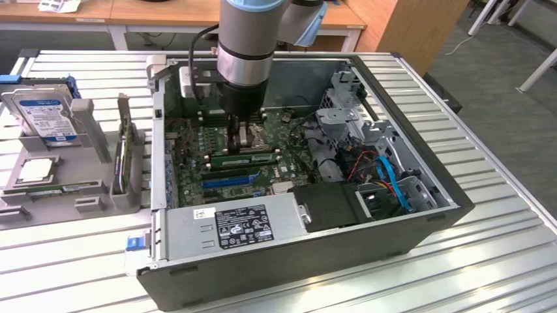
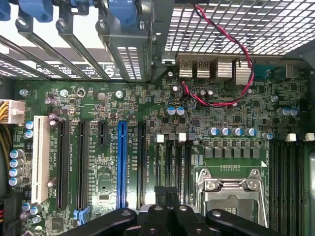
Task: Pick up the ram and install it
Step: 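Press down the ram until it locks into place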
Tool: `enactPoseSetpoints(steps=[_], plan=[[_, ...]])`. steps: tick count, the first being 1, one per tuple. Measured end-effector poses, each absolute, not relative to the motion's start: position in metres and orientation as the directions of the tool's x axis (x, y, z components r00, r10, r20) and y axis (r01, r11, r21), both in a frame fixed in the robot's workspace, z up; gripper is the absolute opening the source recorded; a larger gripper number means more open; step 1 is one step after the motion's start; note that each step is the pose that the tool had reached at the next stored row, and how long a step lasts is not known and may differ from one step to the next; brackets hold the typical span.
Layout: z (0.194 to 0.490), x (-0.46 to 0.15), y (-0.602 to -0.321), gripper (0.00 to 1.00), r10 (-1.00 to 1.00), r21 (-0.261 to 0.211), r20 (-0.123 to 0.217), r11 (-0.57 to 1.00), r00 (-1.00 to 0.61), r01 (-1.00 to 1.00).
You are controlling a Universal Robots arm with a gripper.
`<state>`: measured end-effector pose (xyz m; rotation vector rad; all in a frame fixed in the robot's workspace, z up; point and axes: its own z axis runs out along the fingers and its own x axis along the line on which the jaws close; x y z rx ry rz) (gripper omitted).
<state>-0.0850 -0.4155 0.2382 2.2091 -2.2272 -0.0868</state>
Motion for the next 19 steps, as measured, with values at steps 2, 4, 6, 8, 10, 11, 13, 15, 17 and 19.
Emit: enactPoseSetpoints(steps=[2, 4, 6, 8, 10, 11, 13, 15, 17, 19], plan=[[0.2365, -0.0851, -0.4155, 0.1, -0.999, 0.042, -0.037, 0.007, -0.009, -0.999], [0.2354, -0.0852, -0.4156, 0.1, -0.999, 0.042, -0.036, 0.007, -0.009, -0.999], [0.2354, -0.0852, -0.4156, 0.1, -0.999, 0.042, -0.036, 0.007, -0.009, -0.999], [0.2353, -0.0853, -0.4163, 0.1, -0.999, 0.042, -0.037, 0.008, -0.009, -0.999], [0.2354, -0.0852, -0.4173, 0.1, -0.999, 0.042, -0.036, 0.008, -0.009, -0.999], [0.2354, -0.0852, -0.4175, 0.1, -0.999, 0.042, -0.037, 0.008, -0.009, -0.999], [0.2354, -0.0852, -0.4175, 0.1, -0.999, 0.042, -0.036, 0.007, -0.009, -0.999], [0.2351, -0.0852, -0.4176, 0.1, -0.999, 0.042, -0.037, 0.007, -0.009, -0.999], [0.234, -0.0852, -0.4176, 0.1, -0.999, 0.042, -0.037, 0.007, -0.009, -0.999], [0.2328, -0.0852, -0.4176, 0.1, -0.999, 0.042, -0.037, 0.007, -0.009, -0.999]])
